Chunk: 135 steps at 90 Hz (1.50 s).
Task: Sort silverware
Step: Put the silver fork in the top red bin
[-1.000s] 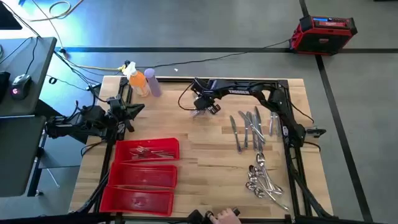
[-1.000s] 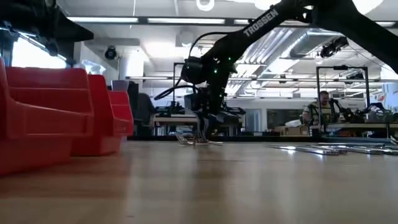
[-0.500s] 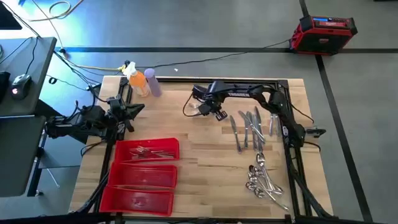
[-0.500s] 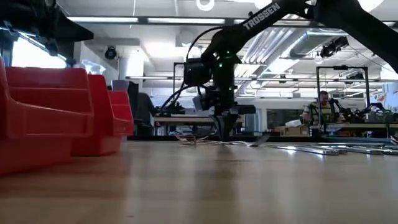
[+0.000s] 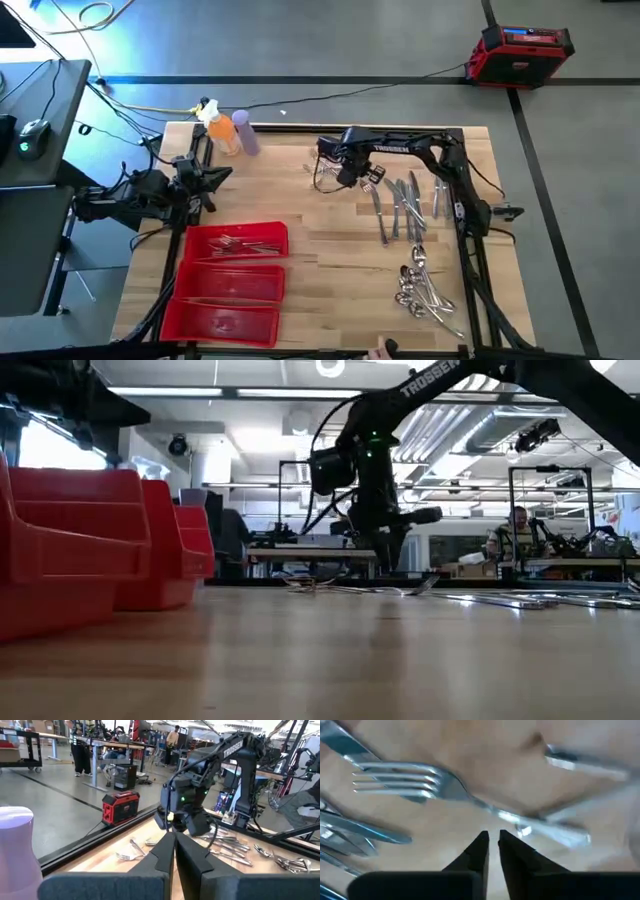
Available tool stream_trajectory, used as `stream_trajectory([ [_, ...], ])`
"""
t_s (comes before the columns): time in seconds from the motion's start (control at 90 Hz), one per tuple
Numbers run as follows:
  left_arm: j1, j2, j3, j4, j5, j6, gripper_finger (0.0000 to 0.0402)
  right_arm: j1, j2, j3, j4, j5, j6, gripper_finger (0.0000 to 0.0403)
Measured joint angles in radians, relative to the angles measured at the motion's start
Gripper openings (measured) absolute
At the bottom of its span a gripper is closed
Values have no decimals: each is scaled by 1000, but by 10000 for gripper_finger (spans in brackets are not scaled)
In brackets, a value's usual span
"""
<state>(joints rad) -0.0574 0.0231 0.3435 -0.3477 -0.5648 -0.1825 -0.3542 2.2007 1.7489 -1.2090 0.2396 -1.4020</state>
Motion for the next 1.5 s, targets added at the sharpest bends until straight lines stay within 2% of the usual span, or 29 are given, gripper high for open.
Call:
stream_trajectory([
  [0.289, 0, 0, -2, 1, 0, -1, 0, -2, 1, -52, 71, 12, -201, 129],
  [0.444, 0, 0, -2, 0, 0, -1, 0, -28, 0, -118, 132, 94, -314, 137],
  [0.611, 0, 0, -2, 0, 0, -1, 0, -35, -2, -170, 240, 115, -357, 137],
  [0.967, 0, 0, -2, 0, 0, 0, 0, -21, -5, -173, 244, 50, -158, 132],
  [1.078, 0, 0, -2, 0, 0, 0, 0, -18, -5, -173, 253, 27, -107, 97],
  [1.222, 0, 0, -2, 0, 0, -7, 0, -4, -5, -173, 275, 56, 81, 14],
  [1.356, 0, 0, -2, 0, 0, -8, 0, 4, -2, -161, 267, 93, 274, 3],
  [1.5, 0, 0, -2, 0, 0, -8, 0, 21, -1, -76, 251, -6, 435, 1],
])
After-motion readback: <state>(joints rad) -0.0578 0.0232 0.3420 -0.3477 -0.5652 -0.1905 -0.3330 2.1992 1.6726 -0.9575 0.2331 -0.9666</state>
